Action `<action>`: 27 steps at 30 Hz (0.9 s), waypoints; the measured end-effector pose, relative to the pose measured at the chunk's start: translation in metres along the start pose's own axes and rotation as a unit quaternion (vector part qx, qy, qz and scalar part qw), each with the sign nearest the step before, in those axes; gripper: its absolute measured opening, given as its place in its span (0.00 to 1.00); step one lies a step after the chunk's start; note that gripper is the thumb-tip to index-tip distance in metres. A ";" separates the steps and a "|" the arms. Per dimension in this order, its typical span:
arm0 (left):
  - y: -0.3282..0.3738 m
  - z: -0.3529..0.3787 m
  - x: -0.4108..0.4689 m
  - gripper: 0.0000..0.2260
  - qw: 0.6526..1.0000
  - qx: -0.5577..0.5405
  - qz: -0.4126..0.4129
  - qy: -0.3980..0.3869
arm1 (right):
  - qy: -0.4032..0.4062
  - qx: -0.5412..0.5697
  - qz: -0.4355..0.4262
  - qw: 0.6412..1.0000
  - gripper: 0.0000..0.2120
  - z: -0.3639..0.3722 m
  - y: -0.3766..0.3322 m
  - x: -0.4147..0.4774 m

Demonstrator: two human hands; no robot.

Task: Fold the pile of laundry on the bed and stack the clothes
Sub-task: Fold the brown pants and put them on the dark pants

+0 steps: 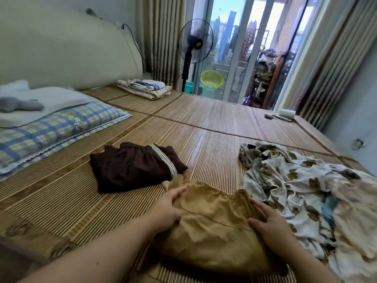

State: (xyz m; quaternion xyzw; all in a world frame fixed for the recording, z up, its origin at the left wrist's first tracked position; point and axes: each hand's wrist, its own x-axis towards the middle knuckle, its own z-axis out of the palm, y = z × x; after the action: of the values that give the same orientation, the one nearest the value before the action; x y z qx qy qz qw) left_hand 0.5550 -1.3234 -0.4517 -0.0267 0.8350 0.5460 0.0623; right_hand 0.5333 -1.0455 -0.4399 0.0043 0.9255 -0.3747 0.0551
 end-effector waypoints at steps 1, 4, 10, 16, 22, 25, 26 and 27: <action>0.004 -0.010 0.001 0.34 0.999 0.001 0.026 0.024 | 0.008 0.002 -0.020 1.000 0.29 0.000 -0.011 0.007; 0.014 -0.051 0.008 0.33 0.992 0.007 0.075 0.104 | 0.036 0.033 -0.082 0.995 0.28 -0.001 -0.060 0.034; 0.002 -0.151 0.044 0.31 0.966 0.043 0.074 0.243 | -0.002 0.017 -0.172 0.985 0.30 0.041 -0.173 0.121; -0.056 -0.205 0.097 0.36 0.964 -0.011 -0.004 0.264 | -0.029 0.018 -0.171 0.985 0.27 0.122 -0.213 0.202; -0.108 -0.189 0.126 0.37 0.895 0.323 -0.090 0.295 | -0.127 -0.171 -0.188 0.959 0.29 0.177 -0.198 0.242; -0.117 -0.185 0.137 0.40 0.897 0.411 -0.085 0.142 | -0.169 -0.303 -0.163 0.924 0.40 0.186 -0.183 0.243; -0.118 -0.184 0.140 0.38 0.896 0.417 -0.110 0.106 | -0.175 -0.331 -0.154 0.914 0.42 0.188 -0.179 0.244; -0.116 -0.184 0.141 0.36 0.895 0.417 -0.132 0.086 | -0.180 -0.351 -0.146 0.907 0.43 0.189 -0.175 0.245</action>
State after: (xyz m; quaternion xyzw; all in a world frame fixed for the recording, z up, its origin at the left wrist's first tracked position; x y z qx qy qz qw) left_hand 0.4142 -1.5349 -0.5036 -0.1549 0.9771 0.1297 0.0669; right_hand 0.3002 -1.3107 -0.4797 -0.2183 0.9619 -0.0238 0.1628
